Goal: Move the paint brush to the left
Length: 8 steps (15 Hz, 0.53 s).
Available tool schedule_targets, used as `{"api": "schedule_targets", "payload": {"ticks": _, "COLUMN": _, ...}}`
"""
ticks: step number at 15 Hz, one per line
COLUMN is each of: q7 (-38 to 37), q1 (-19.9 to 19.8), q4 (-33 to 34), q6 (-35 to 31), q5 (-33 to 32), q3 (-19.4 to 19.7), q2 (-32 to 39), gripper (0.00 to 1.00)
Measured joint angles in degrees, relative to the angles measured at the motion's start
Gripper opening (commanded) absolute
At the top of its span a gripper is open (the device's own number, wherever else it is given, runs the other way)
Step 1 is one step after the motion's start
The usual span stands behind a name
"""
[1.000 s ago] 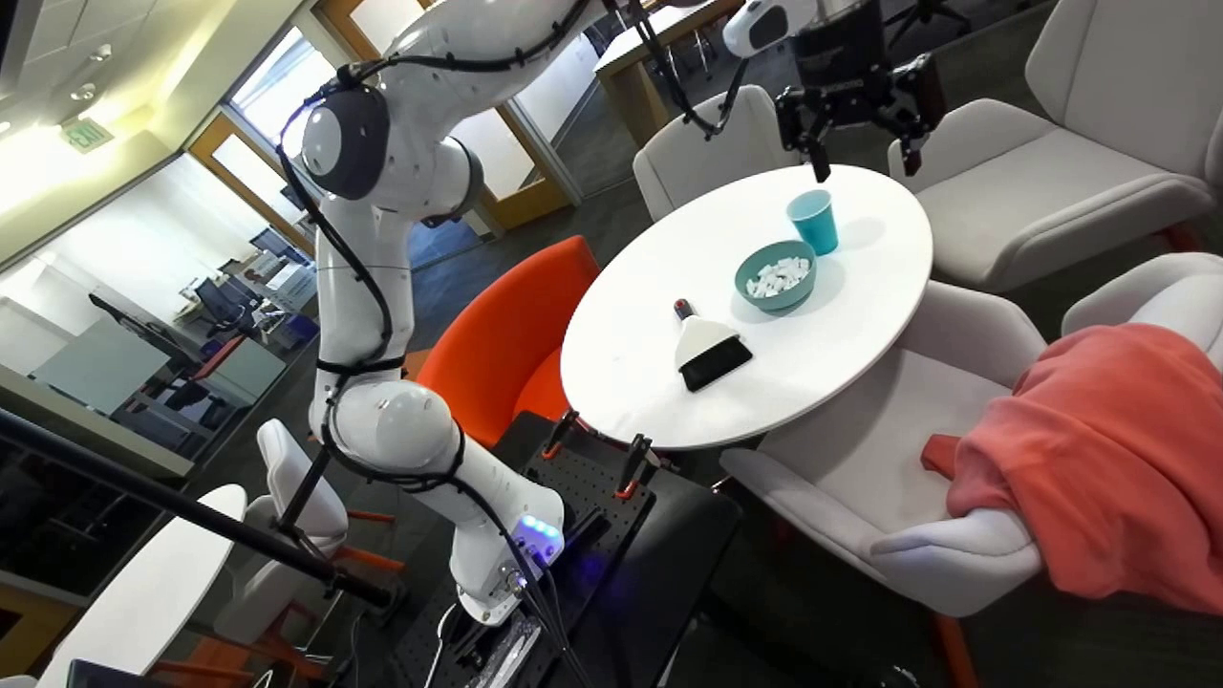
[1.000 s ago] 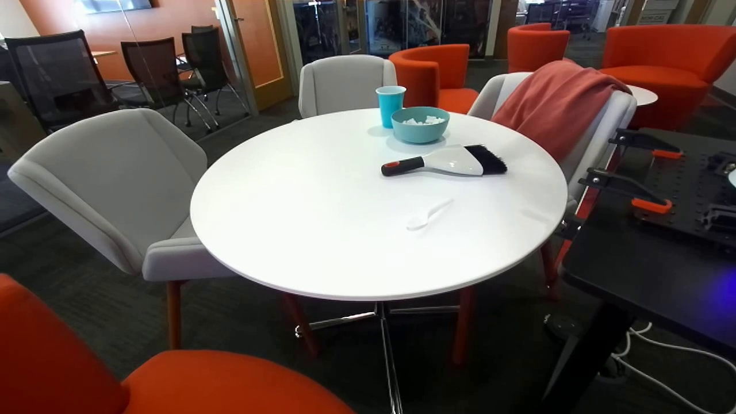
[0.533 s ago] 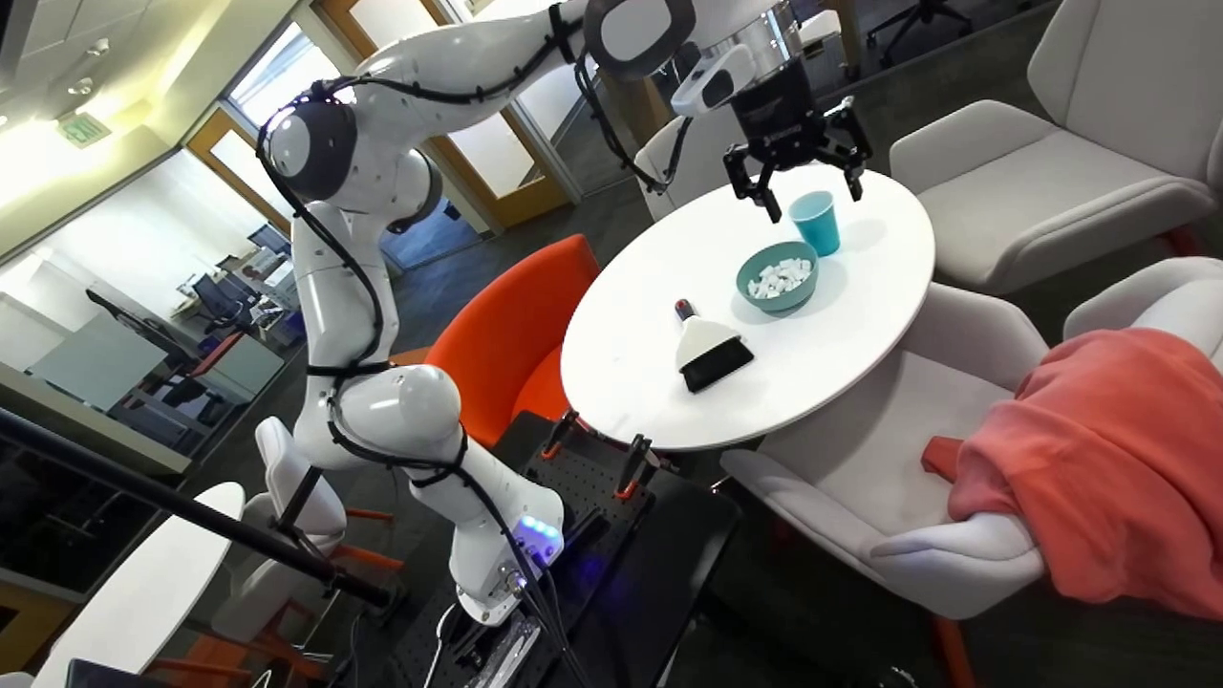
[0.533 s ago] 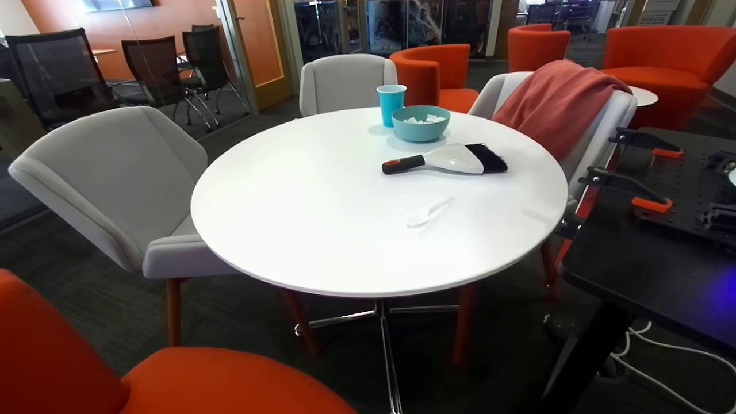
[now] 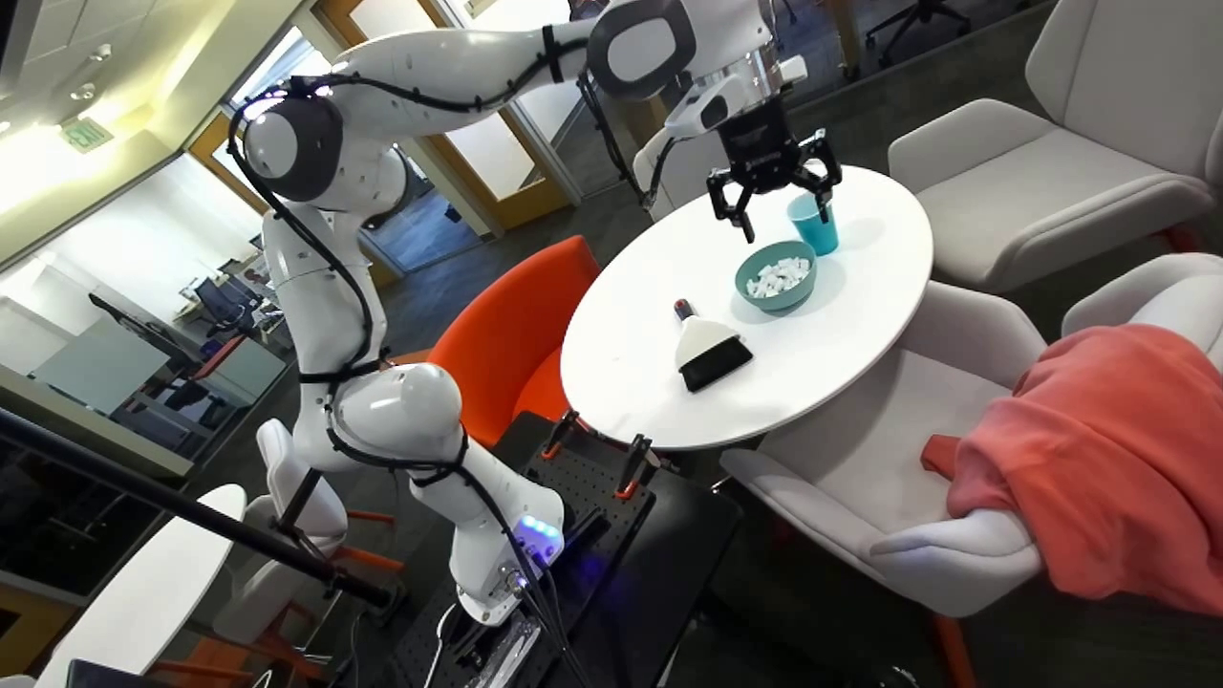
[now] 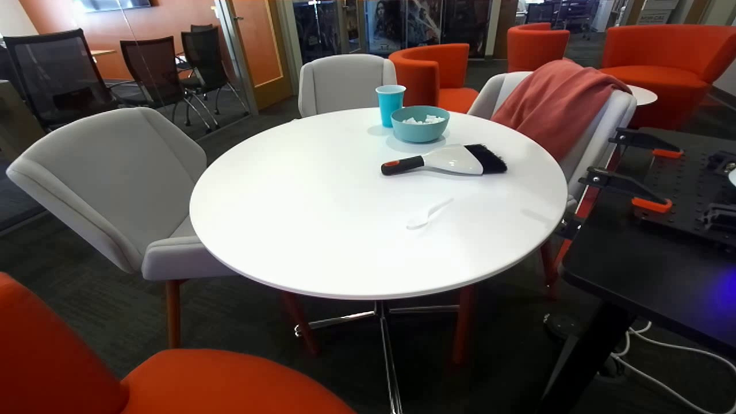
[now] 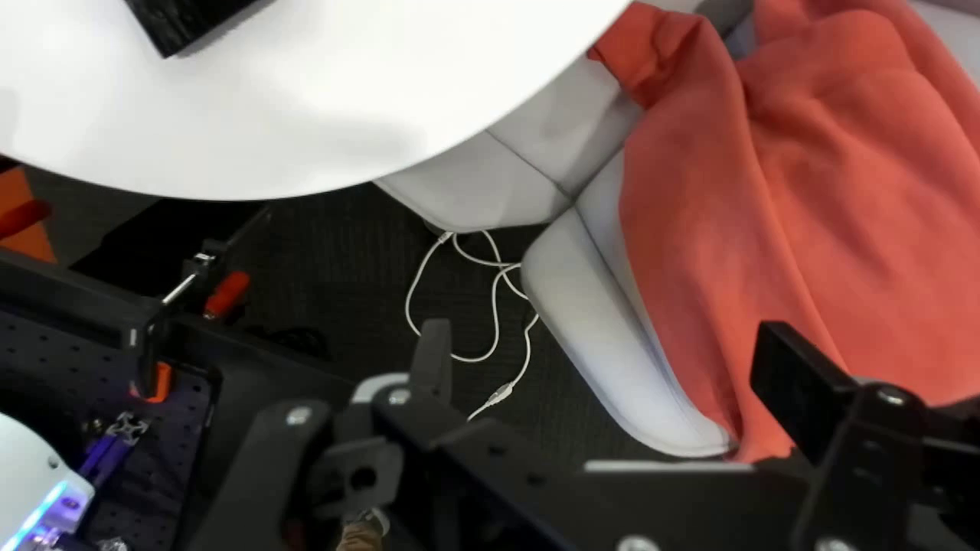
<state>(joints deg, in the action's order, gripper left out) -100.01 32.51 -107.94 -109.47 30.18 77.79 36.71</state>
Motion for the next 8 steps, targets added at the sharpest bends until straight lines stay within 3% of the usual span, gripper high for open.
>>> {"api": "schedule_targets", "payload": {"ticks": 5, "q7": -0.6, "q1": 8.5, "q4": -12.3, "q6": -8.0, "q5": -11.7, "q3": -9.6, "q2": -11.8, "gripper": 1.0}}
{"api": "schedule_targets", "payload": {"ticks": 8, "q7": -1.1, "q1": 10.2, "q4": -20.6, "q6": -14.8, "q5": -19.2, "q3": -17.6, "q2": -18.6, "gripper": 1.0}}
